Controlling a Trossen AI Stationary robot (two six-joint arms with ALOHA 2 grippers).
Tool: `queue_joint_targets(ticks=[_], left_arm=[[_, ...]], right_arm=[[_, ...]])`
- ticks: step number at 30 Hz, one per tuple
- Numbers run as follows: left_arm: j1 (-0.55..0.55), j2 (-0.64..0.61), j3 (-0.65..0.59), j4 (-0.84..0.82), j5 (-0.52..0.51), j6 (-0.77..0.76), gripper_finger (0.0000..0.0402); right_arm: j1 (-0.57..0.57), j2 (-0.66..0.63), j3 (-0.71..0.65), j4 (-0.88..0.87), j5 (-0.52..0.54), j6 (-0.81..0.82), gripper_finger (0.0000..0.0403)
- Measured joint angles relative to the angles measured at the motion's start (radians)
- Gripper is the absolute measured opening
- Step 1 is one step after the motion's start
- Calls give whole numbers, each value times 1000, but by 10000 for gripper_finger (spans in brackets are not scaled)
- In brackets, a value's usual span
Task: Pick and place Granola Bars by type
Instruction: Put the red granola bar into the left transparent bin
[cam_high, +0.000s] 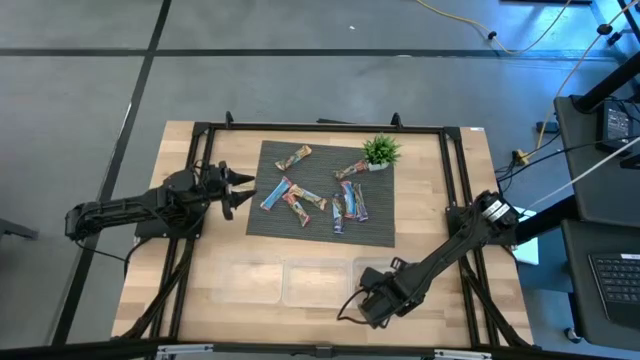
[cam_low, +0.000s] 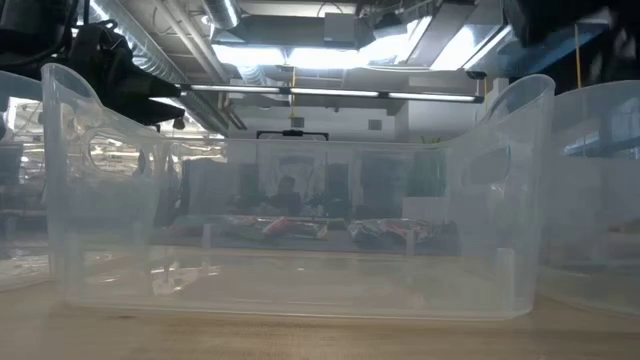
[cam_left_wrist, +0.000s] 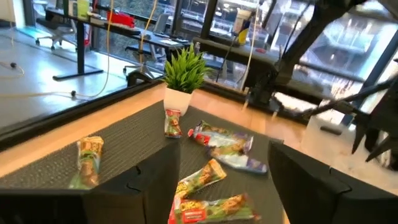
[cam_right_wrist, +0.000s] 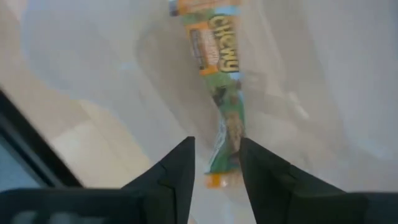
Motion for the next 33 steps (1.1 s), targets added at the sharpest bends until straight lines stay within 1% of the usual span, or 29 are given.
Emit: queue_joint_targets(ticks=[3, 6, 8, 10, 15, 17, 20, 23, 25, 29, 31, 33], left_arm=[[7, 0, 8, 47, 19, -64, 232], [21, 25, 52, 17, 87, -50, 232], [31, 69, 104, -42, 98, -41, 232], [45, 136, 164, -113, 81, -36, 232], [93, 376, 331, -277, 36, -2, 232], [117, 480, 404, -353, 28, -2, 232], [150, 630, 513, -472, 28, 7, 233], [171, 764, 599, -562, 27, 12, 233], [177, 842, 636, -594, 27, 8, 233], [178, 966, 676, -599, 27, -25, 233], [178, 1018, 684, -598, 27, -37, 233], [177, 1060, 688, -598, 27, -54, 233]], right_arm=[[-10, 0, 85, -173, 26, -35, 130], [-28, -1, 180, -358, 127, -45, 130], [-57, -6, 239, -452, 195, -60, 130], [-99, -28, 272, -492, 267, -109, 130], [-214, -117, 277, -435, 456, -230, 130], [-264, -149, 277, -395, 484, -298, 130], [-336, -184, 277, -319, 480, -411, 130], [-394, -221, 238, -171, 475, -517, 130], [-432, -255, 172, -7, 422, -591, 130], [-498, -327, -19, 315, 300, -694, 130], [-524, -379, -114, 428, 268, -700, 130], [-543, -439, -206, 532, 260, -710, 130]])
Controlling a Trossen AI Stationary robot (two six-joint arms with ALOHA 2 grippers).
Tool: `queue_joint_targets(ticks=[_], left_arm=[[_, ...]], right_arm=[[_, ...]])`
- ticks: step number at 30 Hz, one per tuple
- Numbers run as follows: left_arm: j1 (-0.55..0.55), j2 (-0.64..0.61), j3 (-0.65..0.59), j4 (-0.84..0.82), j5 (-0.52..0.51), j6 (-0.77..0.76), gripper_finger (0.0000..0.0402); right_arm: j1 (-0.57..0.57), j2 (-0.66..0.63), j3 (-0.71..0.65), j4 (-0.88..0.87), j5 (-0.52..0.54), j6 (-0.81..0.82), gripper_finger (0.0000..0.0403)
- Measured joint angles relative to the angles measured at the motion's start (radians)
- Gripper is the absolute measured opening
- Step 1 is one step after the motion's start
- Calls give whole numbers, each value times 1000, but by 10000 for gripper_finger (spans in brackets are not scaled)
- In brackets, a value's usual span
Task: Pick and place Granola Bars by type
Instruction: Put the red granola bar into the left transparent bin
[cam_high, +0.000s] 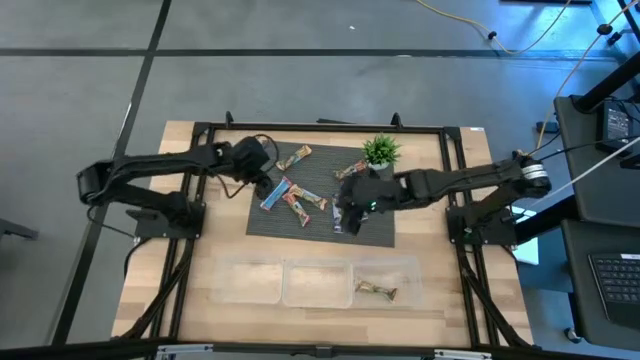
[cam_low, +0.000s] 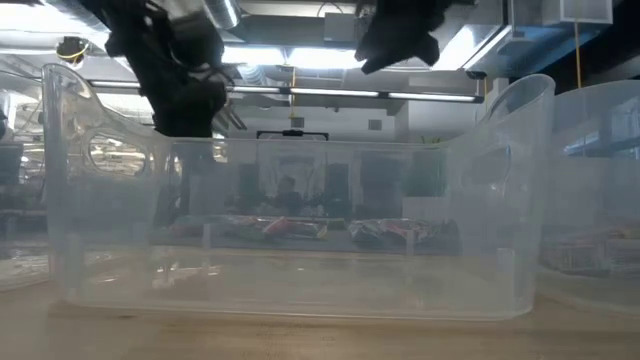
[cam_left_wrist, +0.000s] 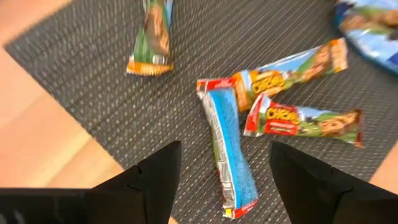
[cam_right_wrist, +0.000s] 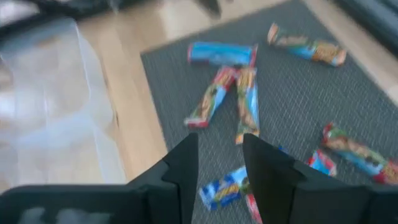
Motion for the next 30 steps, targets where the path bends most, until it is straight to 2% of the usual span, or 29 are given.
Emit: queue_joint_targets(ticks=[6, 11, 20, 24, 30], left_arm=[[-5, 100, 1, 7, -34, -30, 233], [-47, 164, 1, 47, -48, -68, 233], [-131, 287, 1, 101, -124, -151, 233], [-146, 337, 1, 118, -95, -198, 233], [-167, 374, 5, 122, -110, -258, 233]], right_arm=[[-41, -170, -236, 258, -7, -7, 130], [-77, -269, -355, 270, -9, 38, 130], [-131, -335, -450, 267, -145, 16, 130], [-147, -335, -466, 259, -193, -14, 130], [-160, -335, -469, 202, -207, -65, 130]])
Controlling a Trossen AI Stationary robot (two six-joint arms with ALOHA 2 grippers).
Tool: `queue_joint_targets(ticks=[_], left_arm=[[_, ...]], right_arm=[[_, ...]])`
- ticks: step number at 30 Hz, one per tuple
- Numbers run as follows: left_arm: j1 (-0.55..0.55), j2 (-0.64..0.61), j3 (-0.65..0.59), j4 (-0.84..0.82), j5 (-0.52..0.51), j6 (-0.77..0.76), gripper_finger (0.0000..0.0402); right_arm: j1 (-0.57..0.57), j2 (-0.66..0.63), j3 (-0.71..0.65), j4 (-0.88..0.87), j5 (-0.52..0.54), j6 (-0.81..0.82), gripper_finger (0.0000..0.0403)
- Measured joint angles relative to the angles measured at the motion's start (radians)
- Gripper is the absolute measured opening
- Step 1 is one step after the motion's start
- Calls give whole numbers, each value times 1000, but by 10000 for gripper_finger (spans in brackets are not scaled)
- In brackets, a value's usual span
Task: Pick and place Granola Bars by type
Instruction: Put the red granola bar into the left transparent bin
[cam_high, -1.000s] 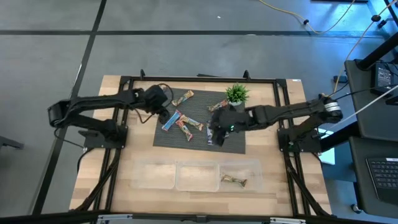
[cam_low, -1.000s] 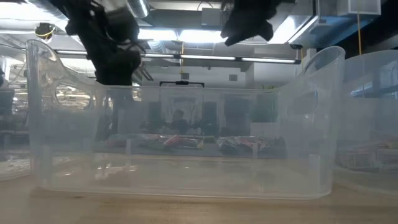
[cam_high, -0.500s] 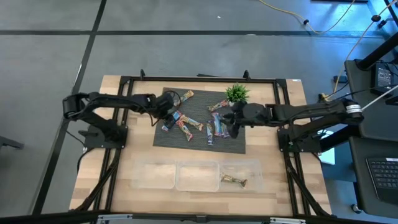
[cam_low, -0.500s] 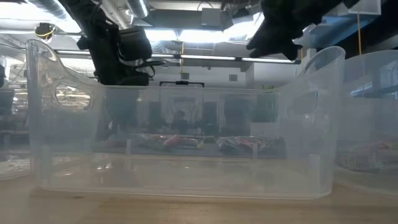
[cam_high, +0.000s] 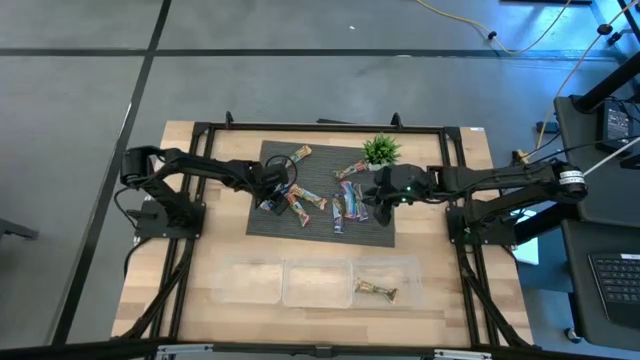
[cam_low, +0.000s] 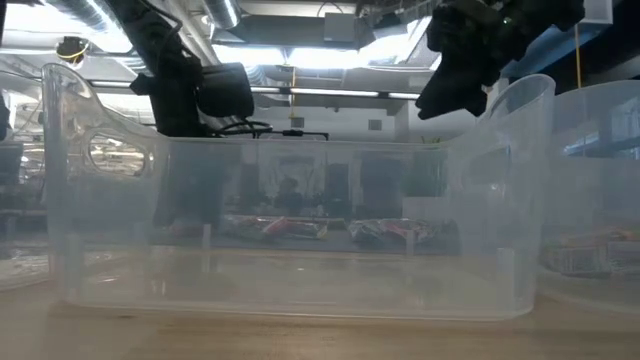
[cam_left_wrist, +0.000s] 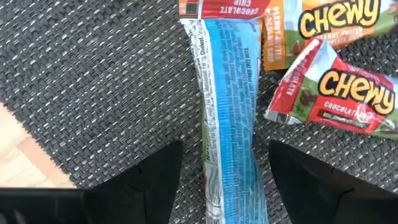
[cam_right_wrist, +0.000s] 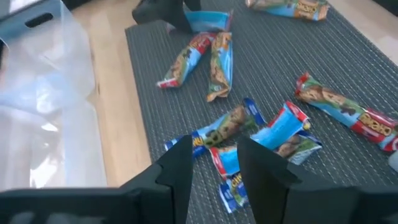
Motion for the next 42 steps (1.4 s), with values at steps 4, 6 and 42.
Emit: queue_joint_targets(ticks=[4, 6, 42], left_arm=[[-4, -13, -2, 2, -3, -41, 233], [-4, -20, -3, 1, 8, -42, 233], [-164, -323, 251, -391, 47, -116, 25]], right_arm=[[0, 0, 0, -6, 0, -18, 130], [0, 0, 0, -5, 0, -42, 130], [0, 0, 0, -101, 2, -186, 130]])
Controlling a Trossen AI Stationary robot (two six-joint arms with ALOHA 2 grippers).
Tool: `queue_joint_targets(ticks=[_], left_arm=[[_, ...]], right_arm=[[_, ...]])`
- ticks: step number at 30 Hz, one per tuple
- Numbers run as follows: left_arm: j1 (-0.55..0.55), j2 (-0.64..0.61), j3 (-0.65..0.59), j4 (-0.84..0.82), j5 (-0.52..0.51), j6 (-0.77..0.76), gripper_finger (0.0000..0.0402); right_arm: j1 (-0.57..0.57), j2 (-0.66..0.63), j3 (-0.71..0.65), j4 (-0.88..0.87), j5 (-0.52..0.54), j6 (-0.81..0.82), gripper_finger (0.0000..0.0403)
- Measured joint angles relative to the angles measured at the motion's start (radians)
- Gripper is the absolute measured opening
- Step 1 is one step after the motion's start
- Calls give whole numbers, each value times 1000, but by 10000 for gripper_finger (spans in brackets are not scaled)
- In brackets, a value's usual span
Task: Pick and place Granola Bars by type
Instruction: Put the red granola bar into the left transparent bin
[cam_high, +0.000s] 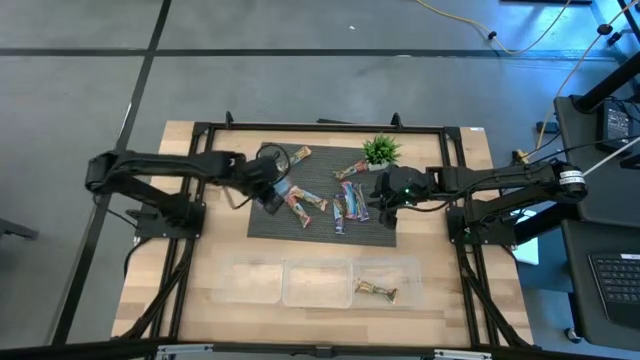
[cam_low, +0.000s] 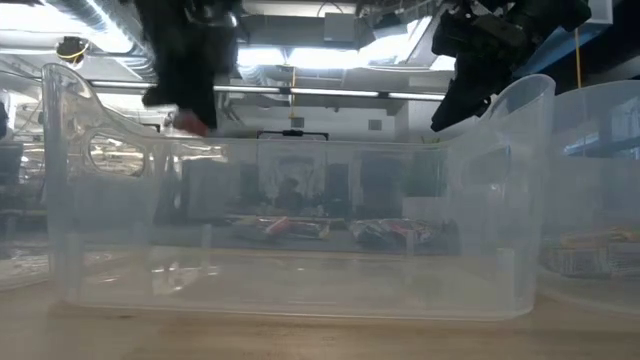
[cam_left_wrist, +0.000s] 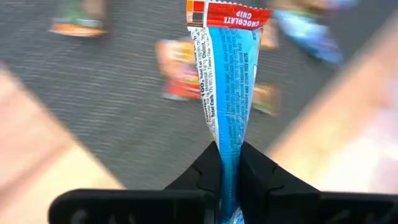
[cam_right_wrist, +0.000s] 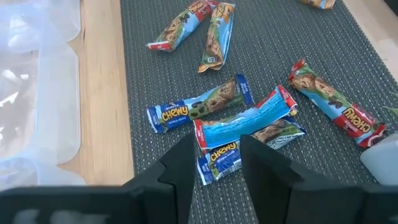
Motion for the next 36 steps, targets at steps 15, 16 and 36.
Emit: queue_joint_targets(ticks=[15, 16, 36], left_arm=[[-667, -22, 10, -4, -23, -654, 25], [-705, -4, 10, -5, -43, -699, 26], [-901, 413, 10, -4, -101, -869, 38]], right_arm=[[0, 0, 0, 29, 2, -22, 130], [0, 1, 0, 34, 2, -21, 130], [0, 1, 0, 97, 1, -24, 130]])
